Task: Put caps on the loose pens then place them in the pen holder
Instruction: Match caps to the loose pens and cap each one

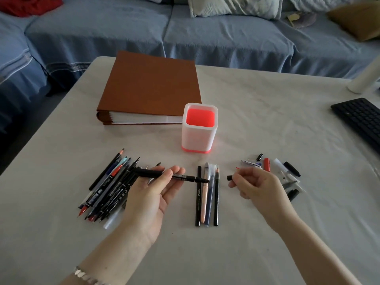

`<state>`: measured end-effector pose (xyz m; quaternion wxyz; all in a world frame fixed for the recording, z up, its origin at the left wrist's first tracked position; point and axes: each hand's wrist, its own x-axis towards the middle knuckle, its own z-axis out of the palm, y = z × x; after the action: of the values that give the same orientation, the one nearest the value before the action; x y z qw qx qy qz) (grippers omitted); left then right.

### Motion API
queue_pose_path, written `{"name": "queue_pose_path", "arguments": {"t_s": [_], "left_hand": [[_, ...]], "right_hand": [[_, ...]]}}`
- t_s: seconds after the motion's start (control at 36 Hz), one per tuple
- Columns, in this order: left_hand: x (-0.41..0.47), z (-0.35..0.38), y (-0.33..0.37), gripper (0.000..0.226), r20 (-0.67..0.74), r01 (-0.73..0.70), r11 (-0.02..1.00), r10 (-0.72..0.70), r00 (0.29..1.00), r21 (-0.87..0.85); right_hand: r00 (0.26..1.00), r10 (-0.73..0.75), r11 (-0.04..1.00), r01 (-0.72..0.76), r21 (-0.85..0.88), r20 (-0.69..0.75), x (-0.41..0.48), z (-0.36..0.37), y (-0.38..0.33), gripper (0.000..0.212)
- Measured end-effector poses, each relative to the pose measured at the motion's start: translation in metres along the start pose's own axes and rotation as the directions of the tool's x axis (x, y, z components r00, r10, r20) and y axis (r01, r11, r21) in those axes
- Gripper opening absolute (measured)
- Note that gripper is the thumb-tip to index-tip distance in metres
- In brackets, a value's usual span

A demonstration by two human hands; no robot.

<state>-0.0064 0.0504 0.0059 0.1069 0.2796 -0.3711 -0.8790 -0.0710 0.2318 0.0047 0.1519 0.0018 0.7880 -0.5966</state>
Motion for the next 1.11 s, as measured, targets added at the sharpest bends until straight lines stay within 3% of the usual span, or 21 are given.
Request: {"name": "queue_pose_path", "arguments": {"t_s": [0.14,0.44,0.53,0.61,0.67,0.72,0.78,0.86,0.97,1.11], "left_hand": [[-0.001,0.003,-0.002,0.014,0.009,0.03,0.999,-0.03,1.0,-0.018],[-0.009,0.01,-0.003,0.013,0.048,0.014,1.0,-0.014,0.999,-0.001],[-0.013,0.012,-0.004,0.014,0.057,-0.004,1.0,0.004,0.998,0.01],[-0.016,0.015,-0.006,0.016,0.056,-0.023,0.999,0.022,0.998,0.03],[-0.019,0.017,-0.007,0.018,0.048,-0.041,0.998,0.038,0.998,0.055],[-0.021,0.018,-0.008,0.02,0.055,-0.05,0.997,0.047,0.997,0.065],[-0.023,0.02,-0.008,0.022,0.066,-0.057,0.996,0.052,0.996,0.072],[-0.023,0.021,-0.008,0.023,0.086,-0.071,0.993,0.063,0.994,0.095],[-0.017,0.014,-0.011,0.022,0.143,-0.01,0.991,-0.009,0.99,0.134],[-0.011,0.001,-0.019,0.016,0.124,-0.035,0.894,-0.024,0.992,0.447]], "right_hand": [[0.995,-0.082,0.985,0.073,0.159,0.052,-0.021,0.006,-0.01,0.02],[0.985,-0.126,0.987,0.113,0.112,0.121,-0.026,0.013,-0.014,0.023],[0.98,-0.162,0.986,0.158,0.043,0.117,-0.026,0.014,-0.012,0.03],[0.961,-0.259,0.944,0.273,-0.187,0.098,-0.027,0.011,-0.007,0.032],[0.938,-0.334,0.889,0.346,-0.301,0.093,-0.028,0.01,-0.006,0.022],[0.917,-0.386,0.854,0.396,-0.338,0.098,-0.029,0.011,-0.004,0.014],[0.904,-0.413,0.836,0.425,-0.348,0.113,-0.029,0.012,-0.002,0.026],[0.917,-0.38,0.869,0.4,-0.293,0.124,-0.029,0.012,-0.002,0.016],[0.937,-0.269,0.879,0.333,-0.341,0.222,-0.03,0.012,0.0,0.021],[0.887,-0.202,0.746,0.414,-0.522,0.415,-0.028,0.018,0.004,0.016]]}}
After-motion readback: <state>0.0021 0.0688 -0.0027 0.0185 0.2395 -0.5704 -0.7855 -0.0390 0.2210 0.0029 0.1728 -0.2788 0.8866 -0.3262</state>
